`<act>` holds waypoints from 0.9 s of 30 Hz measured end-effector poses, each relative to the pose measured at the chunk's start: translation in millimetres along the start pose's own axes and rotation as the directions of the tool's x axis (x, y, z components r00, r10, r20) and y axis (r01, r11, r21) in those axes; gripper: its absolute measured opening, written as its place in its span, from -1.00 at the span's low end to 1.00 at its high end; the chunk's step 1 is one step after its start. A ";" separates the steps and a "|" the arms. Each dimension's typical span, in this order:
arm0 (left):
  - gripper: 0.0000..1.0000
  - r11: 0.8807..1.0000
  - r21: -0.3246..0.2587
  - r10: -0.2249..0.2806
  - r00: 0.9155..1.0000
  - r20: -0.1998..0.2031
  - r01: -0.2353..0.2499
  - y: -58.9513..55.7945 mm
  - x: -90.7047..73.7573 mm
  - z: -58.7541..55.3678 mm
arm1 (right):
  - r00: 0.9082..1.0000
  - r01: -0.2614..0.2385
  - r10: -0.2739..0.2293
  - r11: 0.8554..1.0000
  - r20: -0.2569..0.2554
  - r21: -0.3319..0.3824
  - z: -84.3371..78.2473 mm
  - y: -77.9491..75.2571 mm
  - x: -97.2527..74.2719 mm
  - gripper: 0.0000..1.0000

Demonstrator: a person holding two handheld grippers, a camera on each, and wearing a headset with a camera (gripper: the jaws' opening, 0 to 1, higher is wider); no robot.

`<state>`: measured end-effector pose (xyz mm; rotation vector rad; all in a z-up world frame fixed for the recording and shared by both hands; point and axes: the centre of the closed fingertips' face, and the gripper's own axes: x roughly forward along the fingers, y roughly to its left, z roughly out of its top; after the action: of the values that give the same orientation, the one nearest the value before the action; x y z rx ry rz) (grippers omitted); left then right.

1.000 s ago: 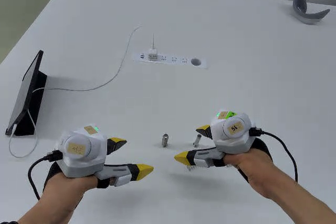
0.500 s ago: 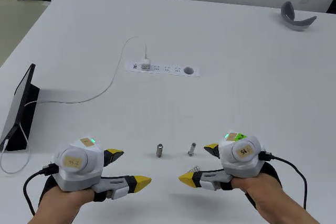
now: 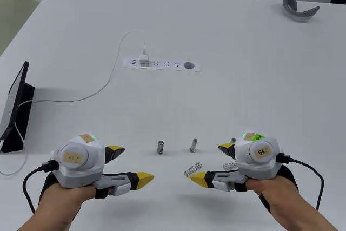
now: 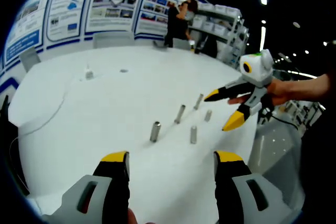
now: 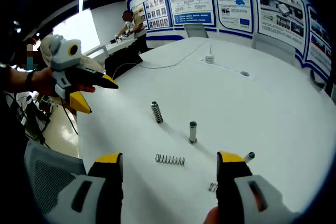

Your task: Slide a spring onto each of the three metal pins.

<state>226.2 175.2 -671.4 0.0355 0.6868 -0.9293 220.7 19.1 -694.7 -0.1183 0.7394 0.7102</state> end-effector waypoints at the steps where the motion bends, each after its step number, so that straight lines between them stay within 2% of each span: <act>1: 0.33 1.000 0.000 -0.001 1.000 -0.001 0.001 -0.3 0.7 0.3 | 1.000 0.005 -0.005 1.000 0.001 0.004 -1.4 -1.1 -1.8 0.49; 14: 0.34 1.000 0.014 -0.016 1.000 -0.012 0.017 -6.1 8.2 4.2 | 0.998 0.057 -0.059 0.996 0.029 0.064 -15.3 -15.1 -24.8 0.52; 27: 0.34 0.999 0.027 -0.038 0.999 -0.016 0.038 -15.0 18.5 9.8 | 0.994 0.103 -0.107 0.989 0.030 0.110 -31.1 -28.4 -44.8 0.55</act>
<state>227.6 149.6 -670.1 0.0542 0.6914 -0.9761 197.5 -37.8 -692.6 -0.0456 0.7306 0.5694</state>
